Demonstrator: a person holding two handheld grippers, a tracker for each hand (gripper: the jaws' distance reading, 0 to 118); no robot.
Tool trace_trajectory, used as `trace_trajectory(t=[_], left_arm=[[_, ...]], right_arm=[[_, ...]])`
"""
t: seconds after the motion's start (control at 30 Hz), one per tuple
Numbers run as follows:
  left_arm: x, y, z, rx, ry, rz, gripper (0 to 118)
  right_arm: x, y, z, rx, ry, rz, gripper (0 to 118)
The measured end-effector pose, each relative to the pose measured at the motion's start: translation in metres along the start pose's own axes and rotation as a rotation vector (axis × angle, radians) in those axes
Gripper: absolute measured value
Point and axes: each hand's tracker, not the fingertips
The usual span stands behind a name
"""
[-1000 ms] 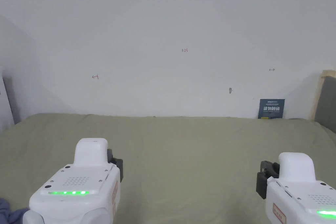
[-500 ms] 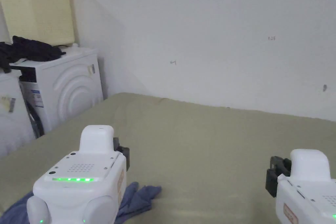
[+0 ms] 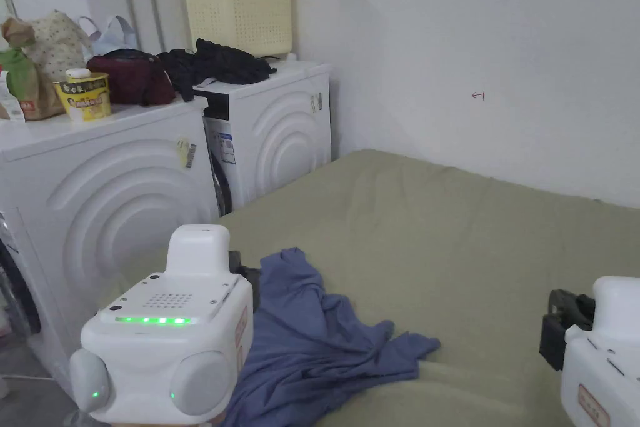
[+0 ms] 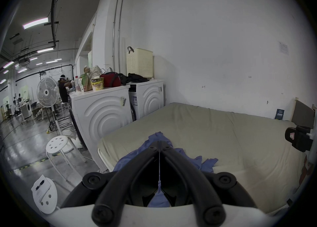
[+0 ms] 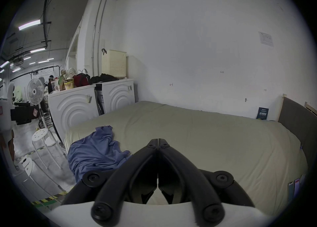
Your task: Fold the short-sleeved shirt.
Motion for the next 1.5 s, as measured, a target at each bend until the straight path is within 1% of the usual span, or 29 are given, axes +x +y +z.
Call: trace_trajectory(t=[0.13, 0.23, 0.43, 0.57, 0.63, 0.73, 0.87, 0.97, 1.0, 1.1, 1.2, 1.23, 1.27, 1.3, 1.33, 1.37, 1.4, 1.47, 1.5], left_arm=[[0.000, -0.002, -0.009, -0.029, -0.023, 0.004, 0], [0.000, -0.004, -0.018, -0.037, -0.013, -0.012, 0], [-0.002, -0.018, -0.053, -0.102, -0.021, 0.001, 0], [0.001, -0.036, -0.089, -0.195, -0.039, -0.011, 0], [0.006, -0.049, -0.112, -0.259, -0.072, -0.028, 0], [0.011, -0.073, -0.159, -0.382, -0.116, 0.018, 0], [0.016, -0.103, -0.215, -0.522, -0.121, 0.015, 0], [0.021, -0.120, -0.244, -0.657, -0.209, 0.000, 0], [0.022, -0.124, -0.252, -0.683, -0.198, 0.004, 0], [0.025, -0.130, -0.267, -0.687, -0.180, -0.019, 0], [0.026, -0.134, -0.278, -0.732, -0.213, 0.000, 0], [0.025, -0.136, -0.279, -0.747, -0.215, 0.010, 12], [0.025, -0.136, -0.282, -0.776, -0.234, 0.032, 65], [0.026, -0.138, -0.284, -0.812, -0.265, 0.032, 112], [0.025, -0.136, -0.284, -0.847, -0.308, -0.007, 117], [0.030, -0.140, -0.271, -0.825, -0.347, 0.047, 114], [0.031, -0.141, -0.264, -0.801, -0.299, -0.021, 117], [0.037, -0.151, -0.256, -0.808, -0.256, -0.081, 118], [0.034, -0.158, -0.286, -0.807, -0.241, -0.092, 118]], right_arm=[[0.002, 0.000, -0.004, -0.010, -0.003, -0.008, 0], [0.003, -0.003, -0.009, -0.022, 0.002, -0.021, 0], [-0.001, -0.017, -0.024, -0.072, 0.008, -0.006, 0], [-0.003, -0.030, -0.037, -0.110, 0.012, 0.004, 0], [-0.003, -0.037, -0.044, -0.140, 0.012, -0.003, 0], [-0.003, -0.051, -0.051, -0.188, 0.017, -0.012, 0], [-0.002, -0.072, -0.059, -0.252, 0.008, -0.015, 0], [0.000, -0.089, -0.069, -0.302, 0.008, -0.023, 0], [0.000, -0.094, -0.071, -0.313, 0.006, -0.024, 0], [0.001, -0.105, -0.076, -0.346, -0.002, -0.038, 0], [0.001, -0.112, -0.077, -0.366, -0.006, -0.045, 0], [0.001, -0.114, -0.078, -0.371, -0.006, -0.046, 0], [0.001, -0.116, -0.077, -0.376, -0.006, -0.048, 0], [0.001, -0.117, -0.075, -0.380, -0.006, -0.050, 0], [0.002, -0.118, -0.074, -0.381, -0.005, -0.053, 0], [0.002, -0.119, -0.072, -0.384, -0.005, -0.056, 0], [0.002, -0.120, -0.071, -0.386, -0.005, -0.058, 0], [0.002, -0.123, -0.070, -0.393, -0.007, -0.060, 0], [0.003, -0.124, -0.069, -0.397, -0.010, -0.063, 0]])
